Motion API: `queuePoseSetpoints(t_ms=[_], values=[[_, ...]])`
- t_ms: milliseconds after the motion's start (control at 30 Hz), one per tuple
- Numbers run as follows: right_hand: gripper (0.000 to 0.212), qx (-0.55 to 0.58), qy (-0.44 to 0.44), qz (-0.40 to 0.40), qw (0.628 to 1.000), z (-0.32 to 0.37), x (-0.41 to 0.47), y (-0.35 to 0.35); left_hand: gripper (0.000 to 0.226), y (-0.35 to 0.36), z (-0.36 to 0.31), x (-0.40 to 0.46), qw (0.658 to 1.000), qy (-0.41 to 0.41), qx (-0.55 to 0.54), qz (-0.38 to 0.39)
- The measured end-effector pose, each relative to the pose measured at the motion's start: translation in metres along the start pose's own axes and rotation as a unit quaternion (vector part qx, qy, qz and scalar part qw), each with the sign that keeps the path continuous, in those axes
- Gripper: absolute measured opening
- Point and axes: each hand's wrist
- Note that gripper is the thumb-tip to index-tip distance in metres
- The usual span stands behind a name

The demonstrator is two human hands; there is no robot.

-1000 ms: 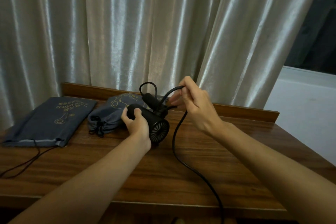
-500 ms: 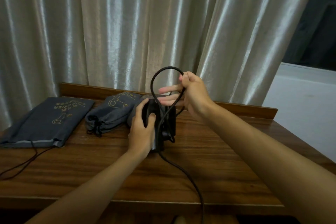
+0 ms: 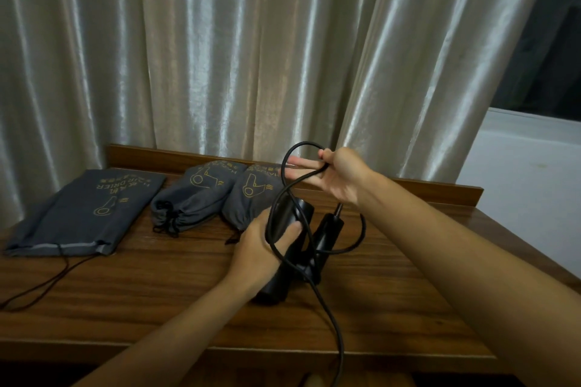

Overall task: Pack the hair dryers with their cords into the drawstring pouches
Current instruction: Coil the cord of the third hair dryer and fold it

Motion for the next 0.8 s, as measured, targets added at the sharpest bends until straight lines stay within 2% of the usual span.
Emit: queuePoseSetpoints(t_ms=[133,200,267,333,433,533,567,700,800], values=[[0.024,0.074,0.000,0.009,0.997,-0.001,0.001,0.008,0.033,0.005,0.000,0.004,0.996,-0.071,0.045,-0.041],[0.023,0.074,-0.003,0.013,0.997,-0.001,0.002,0.011,0.044,0.004,-0.001,0.004,0.993,-0.098,0.047,-0.051],[0.023,0.063,-0.004,0.011,0.998,-0.002,0.002,0.013,0.066,0.002,-0.003,0.005,0.991,-0.118,0.049,-0.041],[0.023,0.066,-0.005,0.014,0.998,-0.002,0.003,0.012,0.081,0.000,-0.005,0.005,0.992,-0.110,0.058,-0.026],[0.022,0.063,-0.001,0.016,0.998,-0.004,0.003,0.012,0.085,-0.002,-0.006,0.005,0.991,-0.090,0.100,-0.026],[0.022,0.053,0.002,0.020,0.998,-0.007,0.001,0.015,0.090,-0.001,-0.007,0.009,0.982,-0.105,0.152,-0.045],[0.022,0.050,0.004,0.021,0.999,-0.010,-0.001,0.017,0.089,0.000,-0.008,0.010,0.979,-0.106,0.162,-0.056],[0.022,0.023,0.016,0.050,0.998,-0.015,-0.008,0.023,0.055,0.005,-0.013,0.008,0.984,-0.085,0.133,-0.079],[0.020,-0.139,-0.057,0.018,0.989,-0.001,-0.010,0.024,0.053,0.002,-0.011,0.006,0.990,-0.074,0.115,-0.045]])
Point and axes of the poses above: each hand's wrist, its own x-axis towards the middle knuckle, its own y-axis out of the palm, z = x × y, and after that the axes turned 5 degrees about x, right-handed
